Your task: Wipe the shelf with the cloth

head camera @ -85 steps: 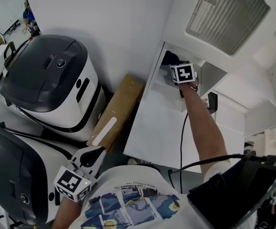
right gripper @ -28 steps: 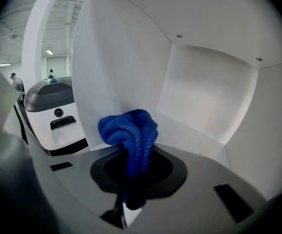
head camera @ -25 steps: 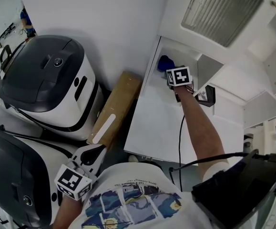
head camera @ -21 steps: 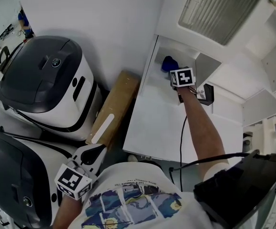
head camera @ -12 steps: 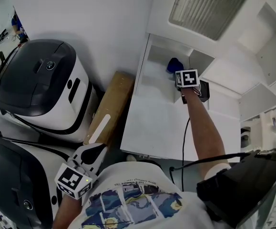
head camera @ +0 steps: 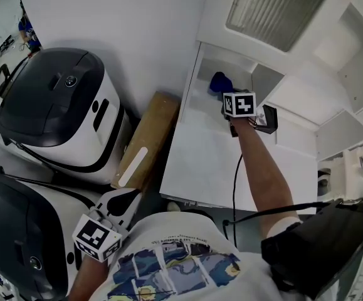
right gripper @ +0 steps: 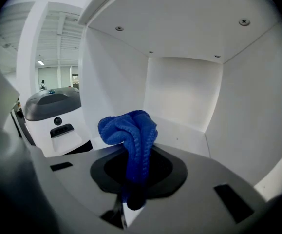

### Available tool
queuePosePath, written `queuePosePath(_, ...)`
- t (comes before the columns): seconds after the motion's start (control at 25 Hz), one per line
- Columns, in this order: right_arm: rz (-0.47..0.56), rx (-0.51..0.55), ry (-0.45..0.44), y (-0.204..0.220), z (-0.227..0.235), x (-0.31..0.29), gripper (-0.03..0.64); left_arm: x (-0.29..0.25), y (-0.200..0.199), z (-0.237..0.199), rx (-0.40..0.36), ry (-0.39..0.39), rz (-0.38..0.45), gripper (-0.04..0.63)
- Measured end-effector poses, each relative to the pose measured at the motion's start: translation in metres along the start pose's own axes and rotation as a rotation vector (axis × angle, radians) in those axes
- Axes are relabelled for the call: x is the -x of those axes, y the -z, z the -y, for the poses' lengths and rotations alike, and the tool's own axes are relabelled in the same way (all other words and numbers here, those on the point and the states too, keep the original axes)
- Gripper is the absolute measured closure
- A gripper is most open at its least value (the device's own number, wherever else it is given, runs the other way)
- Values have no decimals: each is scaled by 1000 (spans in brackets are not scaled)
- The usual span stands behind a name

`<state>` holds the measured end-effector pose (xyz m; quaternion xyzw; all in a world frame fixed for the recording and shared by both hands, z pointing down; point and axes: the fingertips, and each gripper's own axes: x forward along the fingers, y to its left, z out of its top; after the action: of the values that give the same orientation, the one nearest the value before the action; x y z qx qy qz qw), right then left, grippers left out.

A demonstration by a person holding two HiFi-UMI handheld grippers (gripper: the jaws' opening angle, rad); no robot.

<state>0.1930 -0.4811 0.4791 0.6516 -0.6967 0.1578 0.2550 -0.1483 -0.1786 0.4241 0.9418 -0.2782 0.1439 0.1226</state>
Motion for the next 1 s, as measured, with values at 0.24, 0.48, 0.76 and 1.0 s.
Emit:
queuePosePath(0.24,40,-14,-118,-12,-60,-2,548,7,2,6,6,-13,-4,581)
queuePosePath(0.48,25,-39,-167,1,-83,-9,548,14,7,10,13,-25,-15,581)
queuePosePath(0.76,28,-70,-119,19,-50,0,548,5,8,15,11,4,-28,581)
queuePosePath(1.0,32,-100,-48,38,-7,17,548,-13,2,22,-15,58,-32,581)
